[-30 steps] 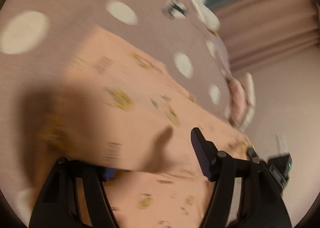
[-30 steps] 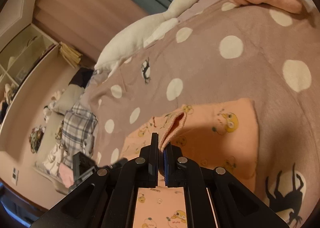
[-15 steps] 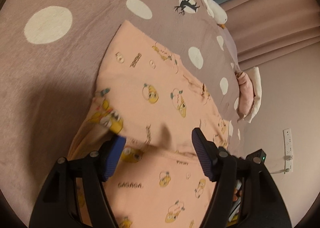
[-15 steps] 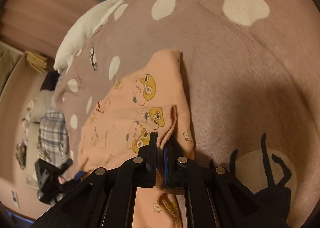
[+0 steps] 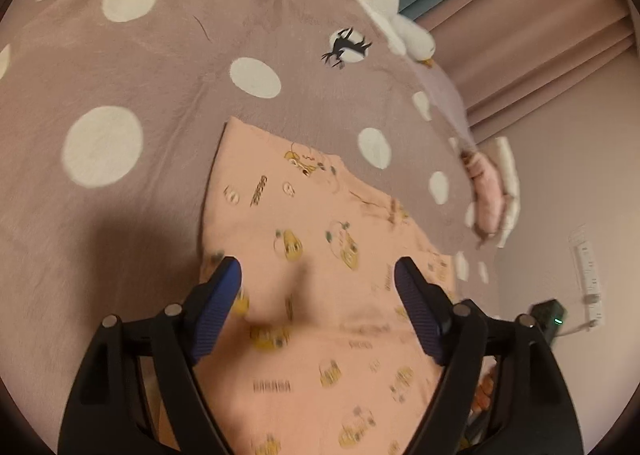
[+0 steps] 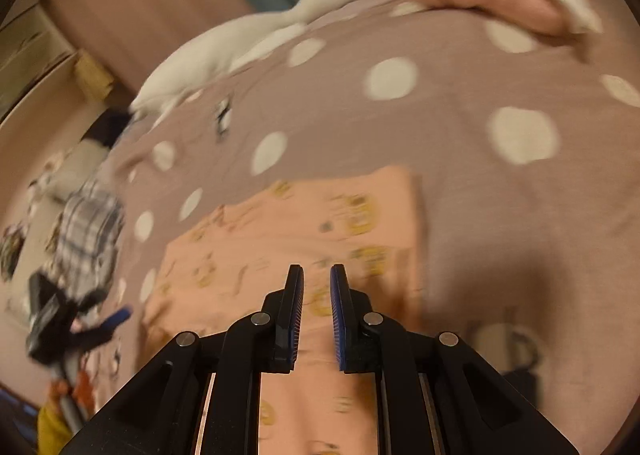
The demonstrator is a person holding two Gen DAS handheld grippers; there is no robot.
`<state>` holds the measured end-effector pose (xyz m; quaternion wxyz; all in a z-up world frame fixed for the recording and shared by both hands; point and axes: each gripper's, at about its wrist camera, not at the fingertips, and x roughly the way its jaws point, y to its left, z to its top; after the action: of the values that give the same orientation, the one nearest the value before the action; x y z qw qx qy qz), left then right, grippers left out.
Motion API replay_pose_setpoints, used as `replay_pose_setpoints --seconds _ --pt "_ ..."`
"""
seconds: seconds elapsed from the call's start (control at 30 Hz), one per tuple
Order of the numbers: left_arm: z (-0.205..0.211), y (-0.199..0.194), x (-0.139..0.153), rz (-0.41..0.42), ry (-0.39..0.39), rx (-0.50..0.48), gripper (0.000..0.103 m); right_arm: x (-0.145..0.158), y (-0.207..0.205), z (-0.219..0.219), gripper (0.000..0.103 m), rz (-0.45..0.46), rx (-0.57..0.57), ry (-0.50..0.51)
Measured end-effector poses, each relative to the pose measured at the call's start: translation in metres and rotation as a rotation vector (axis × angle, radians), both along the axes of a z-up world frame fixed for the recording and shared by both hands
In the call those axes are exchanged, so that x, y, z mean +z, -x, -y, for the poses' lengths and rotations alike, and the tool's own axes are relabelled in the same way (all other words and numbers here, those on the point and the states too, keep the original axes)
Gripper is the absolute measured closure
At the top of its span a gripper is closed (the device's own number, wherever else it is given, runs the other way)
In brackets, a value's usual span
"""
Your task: Fold small clothes
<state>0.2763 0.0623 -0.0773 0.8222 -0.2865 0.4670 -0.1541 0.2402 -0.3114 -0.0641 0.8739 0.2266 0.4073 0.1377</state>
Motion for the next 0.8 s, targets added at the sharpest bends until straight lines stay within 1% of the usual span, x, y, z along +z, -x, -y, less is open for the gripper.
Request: replay_pose_setpoints --seconds 0.03,0.07,0.1,0.13,0.17,0.2,0.23,0.27,0.3,0.33,0.37,0.43,0.47,0.5,0.53,0.57,0.6,0.67,0.73,0.8 --pt "0.007 -0.005 -0.002 0.006 -0.037 -0.002 0.029 -0.002 -0.003 -0.006 0.091 0.000 0.012 0.018" --pt "0.010 -0.007 -0.002 0.019 -0.071 -0.003 0.038 -0.005 -0.006 -0.011 0.091 0.004 0.017 0.047" --pt "0.018 -0.010 -0.003 0.043 -0.129 -0.016 0.043 -0.007 -0.010 -0.016 0.091 0.004 0.014 0.086" --pt "0.025 -0.013 -0.004 0.061 -0.197 -0.032 0.060 -0.009 -0.013 -0.018 0.091 -0.002 0.012 0.108" --pt "0.028 -0.015 -0.008 0.057 -0.235 -0.041 0.076 -0.013 -0.017 -0.019 0.091 -0.015 0.004 0.141" --pt "0.031 -0.020 -0.017 0.024 -0.289 -0.055 0.081 -0.016 -0.020 -0.019 0.091 -0.028 -0.006 0.170" --pt "0.031 -0.023 -0.027 -0.003 -0.320 -0.065 0.083 -0.023 -0.023 -0.018 0.091 -0.056 -0.021 0.207" --pt "0.030 -0.024 -0.034 -0.019 -0.341 -0.071 0.084 -0.026 -0.023 -0.018 0.093 -0.073 -0.027 0.221" --pt "0.027 -0.024 -0.043 -0.025 -0.354 -0.081 0.084 -0.034 -0.024 -0.013 0.095 -0.091 -0.033 0.220" --pt "0.024 -0.022 -0.045 -0.003 -0.350 -0.087 0.084 -0.037 -0.022 -0.007 0.099 -0.086 -0.040 0.198" --pt "0.022 -0.020 -0.045 0.011 -0.349 -0.093 0.084 -0.038 -0.021 -0.002 0.099 -0.085 -0.048 0.172" --pt "0.019 -0.017 -0.041 0.005 -0.356 -0.088 0.085 -0.037 -0.021 0.005 0.099 -0.103 -0.065 0.110" --pt "0.019 -0.015 -0.036 0.004 -0.369 -0.091 0.086 -0.035 -0.019 0.008 0.099 -0.107 -0.070 0.089" --pt "0.019 -0.011 -0.033 0.008 -0.379 -0.096 0.088 -0.032 -0.016 0.008 0.099 -0.102 -0.068 0.082" --pt "0.020 -0.006 -0.029 0.021 -0.394 -0.110 0.086 -0.026 -0.011 0.007 0.099 -0.087 -0.054 0.084" --pt "0.022 -0.002 -0.027 0.031 -0.405 -0.121 0.083 -0.020 -0.005 0.003 0.099 -0.062 -0.035 0.087" --pt "0.023 0.005 -0.027 0.039 -0.427 -0.134 0.082 -0.015 0.001 -0.002 0.099 -0.036 -0.016 0.090" --pt "0.023 0.012 -0.032 0.043 -0.435 -0.143 0.081 -0.010 0.011 -0.011 0.099 -0.003 0.018 0.120" --pt "0.020 0.019 -0.037 0.046 -0.420 -0.146 0.081 -0.019 0.013 -0.017 0.099 -0.035 0.030 0.163" --pt "0.019 0.021 -0.038 0.049 -0.415 -0.148 0.081 -0.034 0.009 -0.023 0.099 -0.092 0.047 0.210"
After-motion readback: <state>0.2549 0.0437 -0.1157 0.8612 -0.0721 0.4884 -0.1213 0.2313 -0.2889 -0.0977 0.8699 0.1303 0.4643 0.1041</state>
